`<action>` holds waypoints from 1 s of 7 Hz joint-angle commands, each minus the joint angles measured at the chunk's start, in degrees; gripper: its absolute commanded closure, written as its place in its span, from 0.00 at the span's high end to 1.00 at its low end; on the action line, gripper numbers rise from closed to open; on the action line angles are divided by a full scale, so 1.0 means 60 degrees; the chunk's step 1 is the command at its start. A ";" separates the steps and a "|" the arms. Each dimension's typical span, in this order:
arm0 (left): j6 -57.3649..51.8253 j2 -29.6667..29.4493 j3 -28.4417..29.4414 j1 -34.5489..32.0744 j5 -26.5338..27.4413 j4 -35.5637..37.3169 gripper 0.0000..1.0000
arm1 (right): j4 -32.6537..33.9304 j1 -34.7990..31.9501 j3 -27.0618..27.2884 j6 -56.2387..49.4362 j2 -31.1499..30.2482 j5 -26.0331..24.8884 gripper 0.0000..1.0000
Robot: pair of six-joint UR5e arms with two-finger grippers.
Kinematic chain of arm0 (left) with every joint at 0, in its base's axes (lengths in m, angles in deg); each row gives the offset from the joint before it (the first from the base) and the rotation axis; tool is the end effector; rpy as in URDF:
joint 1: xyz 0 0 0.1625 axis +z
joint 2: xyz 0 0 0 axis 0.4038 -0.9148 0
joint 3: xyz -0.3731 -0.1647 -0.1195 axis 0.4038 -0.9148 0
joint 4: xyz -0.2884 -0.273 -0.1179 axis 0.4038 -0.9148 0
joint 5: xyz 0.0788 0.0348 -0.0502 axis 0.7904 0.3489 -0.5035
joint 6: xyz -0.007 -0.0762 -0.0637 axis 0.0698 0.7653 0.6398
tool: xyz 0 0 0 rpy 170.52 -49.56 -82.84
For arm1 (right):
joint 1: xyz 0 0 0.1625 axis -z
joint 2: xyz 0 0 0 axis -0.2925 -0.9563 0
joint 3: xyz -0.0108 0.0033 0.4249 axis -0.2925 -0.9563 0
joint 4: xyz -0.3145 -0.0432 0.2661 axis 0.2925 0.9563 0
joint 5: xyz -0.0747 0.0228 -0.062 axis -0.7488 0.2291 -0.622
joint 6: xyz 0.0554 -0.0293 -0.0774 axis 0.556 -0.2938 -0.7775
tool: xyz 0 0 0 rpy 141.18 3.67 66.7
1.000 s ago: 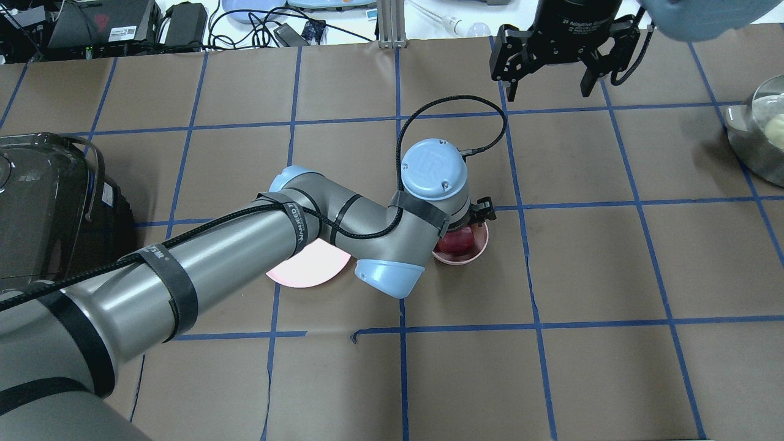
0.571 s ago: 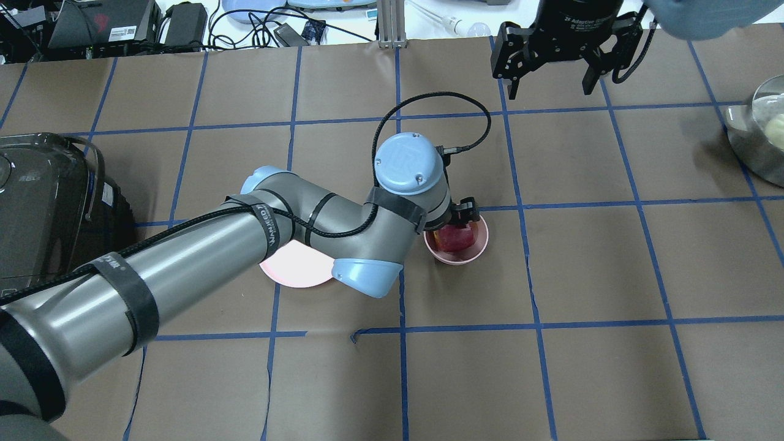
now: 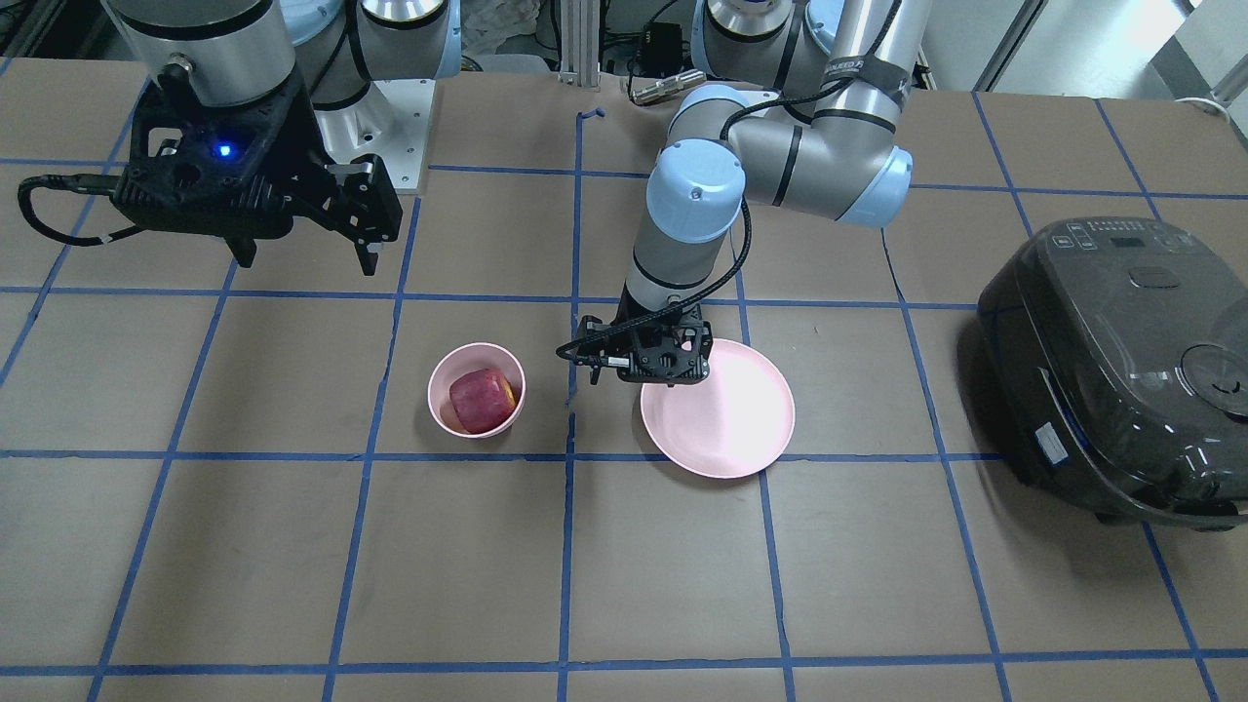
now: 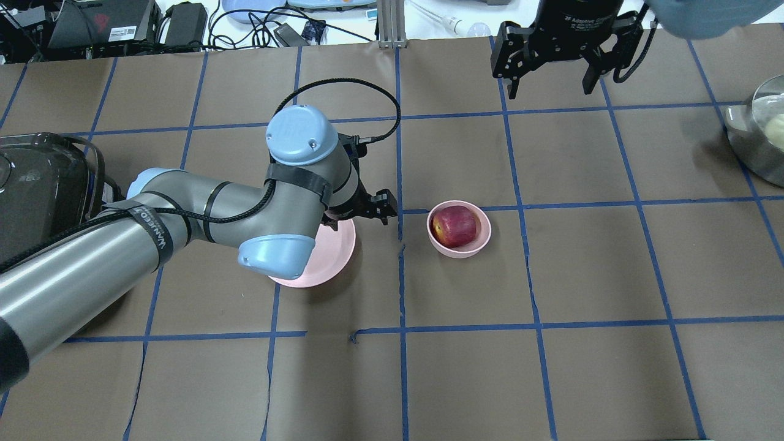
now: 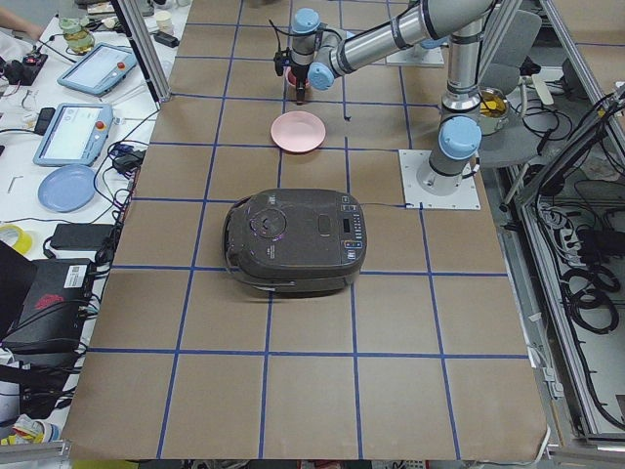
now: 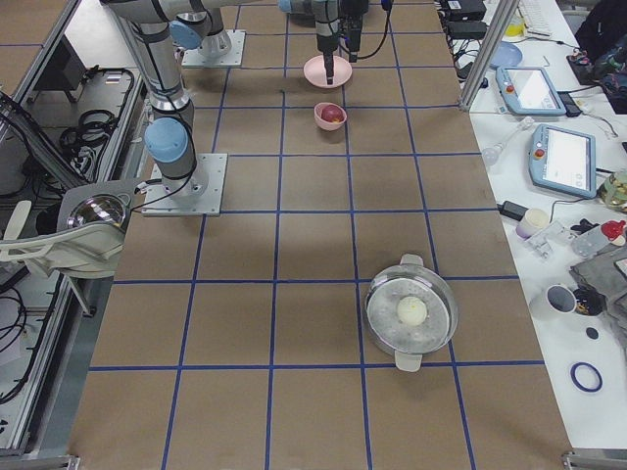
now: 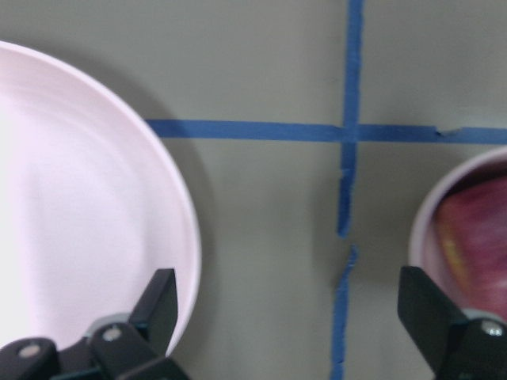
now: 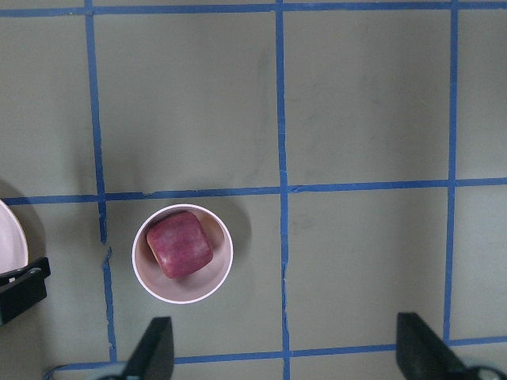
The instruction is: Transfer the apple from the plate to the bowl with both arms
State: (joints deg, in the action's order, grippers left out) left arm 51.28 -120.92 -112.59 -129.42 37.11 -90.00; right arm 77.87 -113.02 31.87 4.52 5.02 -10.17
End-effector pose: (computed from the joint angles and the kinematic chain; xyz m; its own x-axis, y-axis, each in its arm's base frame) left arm -0.2806 -0.4763 0.2554 -0.9922 -0.0380 0.1184 -0.0471 0.9960 -0.0755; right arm 0.1836 -0.5262 0.5297 -0.9983 0.0224 0.0529 0.0197 0.9985 -0.0509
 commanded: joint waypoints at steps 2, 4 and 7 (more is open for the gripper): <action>-0.1580 0.1371 -0.0003 0.1142 0.0105 -0.1690 1.00 | 0.0011 0.0093 0.0054 -0.0064 0.0024 0.0180 1.00; -0.2829 0.2339 0.0695 0.2361 0.0758 -0.3474 1.00 | 0.0025 0.0006 -0.0003 -0.0006 -0.0005 0.0006 1.00; -0.3027 0.2767 0.3973 0.2542 0.1278 -0.7592 1.00 | 0.0025 0.0021 0.0012 -0.0050 0.0010 0.0006 1.00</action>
State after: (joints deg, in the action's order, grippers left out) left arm 33.14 -105.18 -95.67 -114.21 44.50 -127.38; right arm 77.94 -112.80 32.04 4.23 5.09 -9.96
